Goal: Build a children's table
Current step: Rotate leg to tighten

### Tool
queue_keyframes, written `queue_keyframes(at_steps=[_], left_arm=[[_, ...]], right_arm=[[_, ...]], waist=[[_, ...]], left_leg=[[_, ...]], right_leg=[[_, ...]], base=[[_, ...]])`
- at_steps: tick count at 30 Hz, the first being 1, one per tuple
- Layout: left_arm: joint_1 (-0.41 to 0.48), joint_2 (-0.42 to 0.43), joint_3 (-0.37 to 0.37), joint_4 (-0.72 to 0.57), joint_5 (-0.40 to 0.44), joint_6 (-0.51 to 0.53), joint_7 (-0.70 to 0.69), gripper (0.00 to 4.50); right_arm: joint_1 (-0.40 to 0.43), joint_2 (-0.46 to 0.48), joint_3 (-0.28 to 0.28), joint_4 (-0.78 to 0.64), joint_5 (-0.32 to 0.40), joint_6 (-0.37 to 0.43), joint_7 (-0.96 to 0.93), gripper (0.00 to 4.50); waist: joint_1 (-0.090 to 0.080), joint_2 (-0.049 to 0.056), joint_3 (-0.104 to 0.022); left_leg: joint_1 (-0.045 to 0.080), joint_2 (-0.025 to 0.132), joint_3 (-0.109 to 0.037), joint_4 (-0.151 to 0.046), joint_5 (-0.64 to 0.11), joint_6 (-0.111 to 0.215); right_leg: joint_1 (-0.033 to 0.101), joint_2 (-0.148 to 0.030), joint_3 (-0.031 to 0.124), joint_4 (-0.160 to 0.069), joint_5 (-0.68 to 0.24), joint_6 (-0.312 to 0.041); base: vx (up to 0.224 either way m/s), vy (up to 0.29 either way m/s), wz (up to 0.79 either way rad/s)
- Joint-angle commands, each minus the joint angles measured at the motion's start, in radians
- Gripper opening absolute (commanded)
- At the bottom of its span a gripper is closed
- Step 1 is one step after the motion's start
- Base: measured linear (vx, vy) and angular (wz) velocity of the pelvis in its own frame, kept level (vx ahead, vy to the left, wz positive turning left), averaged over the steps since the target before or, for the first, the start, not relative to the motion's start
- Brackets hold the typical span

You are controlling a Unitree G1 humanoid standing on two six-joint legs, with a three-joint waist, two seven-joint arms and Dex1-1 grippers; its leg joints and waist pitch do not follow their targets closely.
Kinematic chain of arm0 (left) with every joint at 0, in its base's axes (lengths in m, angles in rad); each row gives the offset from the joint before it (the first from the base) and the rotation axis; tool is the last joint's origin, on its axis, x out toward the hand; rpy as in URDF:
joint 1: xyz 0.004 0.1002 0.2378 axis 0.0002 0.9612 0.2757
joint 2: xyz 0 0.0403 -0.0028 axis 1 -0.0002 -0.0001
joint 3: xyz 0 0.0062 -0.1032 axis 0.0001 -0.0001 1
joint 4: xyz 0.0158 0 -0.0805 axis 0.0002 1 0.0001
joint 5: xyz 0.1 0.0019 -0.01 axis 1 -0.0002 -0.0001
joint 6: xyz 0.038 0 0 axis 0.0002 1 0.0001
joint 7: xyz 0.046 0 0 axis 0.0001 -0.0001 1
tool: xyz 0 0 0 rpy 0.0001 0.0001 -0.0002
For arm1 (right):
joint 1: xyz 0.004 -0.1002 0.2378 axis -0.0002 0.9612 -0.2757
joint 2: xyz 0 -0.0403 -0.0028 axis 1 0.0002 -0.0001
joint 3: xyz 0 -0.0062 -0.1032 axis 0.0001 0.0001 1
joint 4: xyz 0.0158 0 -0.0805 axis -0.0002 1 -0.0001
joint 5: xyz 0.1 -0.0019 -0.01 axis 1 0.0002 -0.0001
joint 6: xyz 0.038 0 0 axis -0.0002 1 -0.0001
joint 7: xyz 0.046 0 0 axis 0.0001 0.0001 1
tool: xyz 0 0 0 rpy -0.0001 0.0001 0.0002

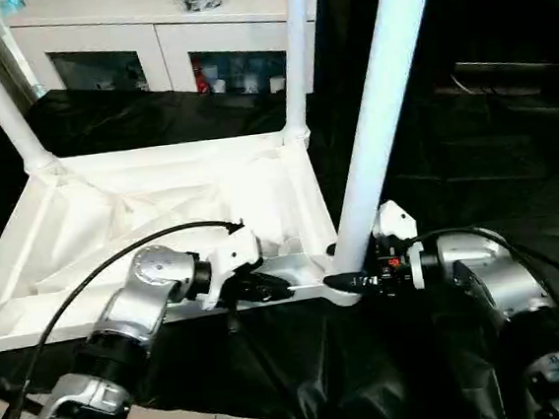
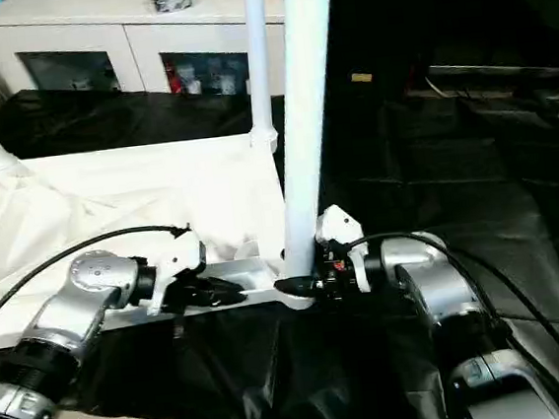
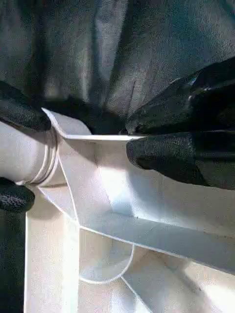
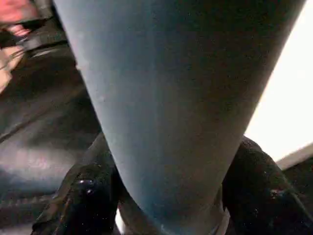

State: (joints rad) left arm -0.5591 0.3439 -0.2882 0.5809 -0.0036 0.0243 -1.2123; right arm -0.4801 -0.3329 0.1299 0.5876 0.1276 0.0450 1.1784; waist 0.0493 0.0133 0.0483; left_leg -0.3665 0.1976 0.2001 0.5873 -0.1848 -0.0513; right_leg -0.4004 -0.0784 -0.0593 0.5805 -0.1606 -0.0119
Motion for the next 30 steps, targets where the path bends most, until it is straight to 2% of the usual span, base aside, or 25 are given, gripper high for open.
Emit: queue_keyframes(at_steps=[1,2,5,8,10,12,14,18,19,20,21,26,28,29,30], left_arm=[[-0.024,-0.031,0.006,0.023,0.022,0.018,0.096,0.00],[-0.031,-0.050,0.011,0.031,0.025,0.028,0.136,0.00],[-0.040,-0.082,0.012,0.042,0.040,0.042,0.201,0.00],[-0.062,-0.144,0.015,0.066,0.060,0.064,0.304,0.00],[-0.074,-0.180,0.013,0.080,0.071,0.070,0.356,0.00],[-0.087,-0.217,0.011,0.094,0.081,0.077,0.407,0.00],[-0.091,-0.228,0.008,0.097,0.087,0.076,0.420,0.00],[-0.098,-0.240,0.005,0.102,0.094,0.072,0.430,0.00],[-0.099,-0.241,0.005,0.104,0.095,0.071,0.431,0.00],[-0.098,-0.237,0.005,0.102,0.093,0.068,0.423,0.00],[-0.097,-0.235,0.006,0.101,0.092,0.067,0.419,0.00],[-0.070,-0.173,0.005,0.078,0.078,0.018,0.311,0.00],[-0.061,-0.153,0.004,0.068,0.071,0.003,0.274,0.00],[-0.061,-0.153,0.004,0.068,0.071,0.003,0.274,0.00],[-0.052,-0.132,0.006,0.057,0.061,0.002,0.235,0.00]], right_arm=[[0.015,0.041,0.033,0.000,-0.004,0.015,-0.039,2.44],[0.013,0.071,0.017,0.026,-0.022,0.016,-0.140,2.44],[0.002,0.121,-0.009,0.068,-0.043,0.027,-0.288,2.44],[-0.023,0.200,-0.033,0.115,-0.068,0.039,-0.472,2.43],[-0.042,0.244,-0.035,0.138,-0.091,0.040,-0.567,2.43],[-0.065,0.291,-0.040,0.161,-0.102,0.034,-0.651,2.43],[-0.073,0.307,-0.039,0.165,-0.102,0.030,-0.665,2.43],[-0.089,0.333,-0.041,0.171,-0.084,0.015,-0.645,2.43],[-0.093,0.337,-0.043,0.171,-0.079,0.013,-0.637,2.43],[-0.092,0.336,-0.046,0.164,-0.068,0.020,-0.618,3.13],[-0.092,0.336,-0.048,0.161,-0.063,0.023,-0.609,3.13],[-0.082,0.256,-0.028,0.131,-0.061,0.041,-0.490,3.34],[-0.075,0.220,-0.011,0.123,-0.067,0.030,-0.435,3.34],[-0.075,0.220,-0.011,0.123,-0.067,0.030,-0.435,3.34],[-0.065,0.181,0.003,0.107,-0.063,0.023,-0.361,3.34]], waist=[[-0.003,-0.001,-0.058],[-0.005,-0.001,-0.058],[-0.019,-0.004,-0.053],[-0.032,-0.004,-0.051],[-0.036,-0.002,-0.048],[-0.044,-0.005,-0.049],[-0.050,-0.005,-0.050],[-0.051,-0.005,-0.052],[-0.051,-0.004,-0.053],[-0.050,-0.004,-0.053],[-0.050,-0.005,-0.053],[-0.047,-0.005,-0.054],[-0.046,-0.005,-0.056],[-0.044,-0.004,-0.059],[-0.043,-0.003,-0.059]], left_leg=[[0.020,0.039,-0.016,-0.073,-0.284,0.022],[0.020,0.039,-0.017,-0.074,-0.288,0.018],[0.023,0.035,-0.023,-0.077,-0.331,-0.007],[0.025,0.031,-0.031,-0.078,-0.380,-0.018],[0.028,0.029,-0.032,-0.077,-0.399,-0.019],[0.029,0.025,-0.034,-0.075,-0.413,-0.018],[0.029,0.024,-0.035,-0.074,-0.427,-0.004],[0.021,0.027,-0.036,-0.079,-0.424,0.005],[0.019,0.028,-0.035,-0.080,-0.418,0.009],[0.019,0.027,-0.034,-0.080,-0.418,0.010],[0.019,0.027,-0.033,-0.080,-0.418,0.013],[0.016,0.029,-0.031,-0.080,-0.394,0.022],[0.013,0.030,-0.030,-0.080,-0.375,0.024],[0.011,0.031,-0.027,-0.079,-0.349,0.031],[0.012,0.032,-0.027,-0.079,-0.341,0.034]], right_leg=[[0.038,-0.062,0.038,-0.068,-0.333,-0.224],[0.036,-0.062,0.038,-0.069,-0.346,-0.218],[0.029,-0.064,0.037,-0.081,-0.444,-0.183],[0.026,-0.065,0.030,-0.094,-0.539,-0.142],[0.018,-0.064,0.028,-0.101,-0.573,-0.126],[0.017,-0.064,0.024,-0.106,-0.598,-0.112],[0.014,-0.065,0.019,-0.112,-0.610,-0.102],[0.019,-0.066,0.019,-0.106,-0.569,-0.108],[0.019,-0.066,0.022,-0.102,-0.536,-0.123],[0.019,-0.067,0.022,-0.101,-0.530,-0.126],[0.019,-0.067,0.023,-0.101,-0.523,-0.131],[0.022,-0.069,0.027,-0.097,-0.497,-0.141],[0.026,-0.069,0.028,-0.093,-0.459,-0.155],[0.030,-0.068,0.030,-0.085,-0.402,-0.176],[0.030,-0.068,0.031,-0.083,-0.384,-0.185]], base=[[0.000,0.000,0.00],[0.000,0.000,0.00],[0.000,0.000,0.00],[0.000,0.000,0.00],[0.000,0.000,0.00],[0.000,0.000,0.00],[0.000,0.000,0.00],[0.000,0.000,0.00],[0.000,0.000,0.00],[0.000,0.000,0.00],[0.000,0.000,0.00],[0.000,0.000,0.00],[0.000,0.000,0.00],[0.000,0.000,0.00],[0.000,0.000,0.00]])
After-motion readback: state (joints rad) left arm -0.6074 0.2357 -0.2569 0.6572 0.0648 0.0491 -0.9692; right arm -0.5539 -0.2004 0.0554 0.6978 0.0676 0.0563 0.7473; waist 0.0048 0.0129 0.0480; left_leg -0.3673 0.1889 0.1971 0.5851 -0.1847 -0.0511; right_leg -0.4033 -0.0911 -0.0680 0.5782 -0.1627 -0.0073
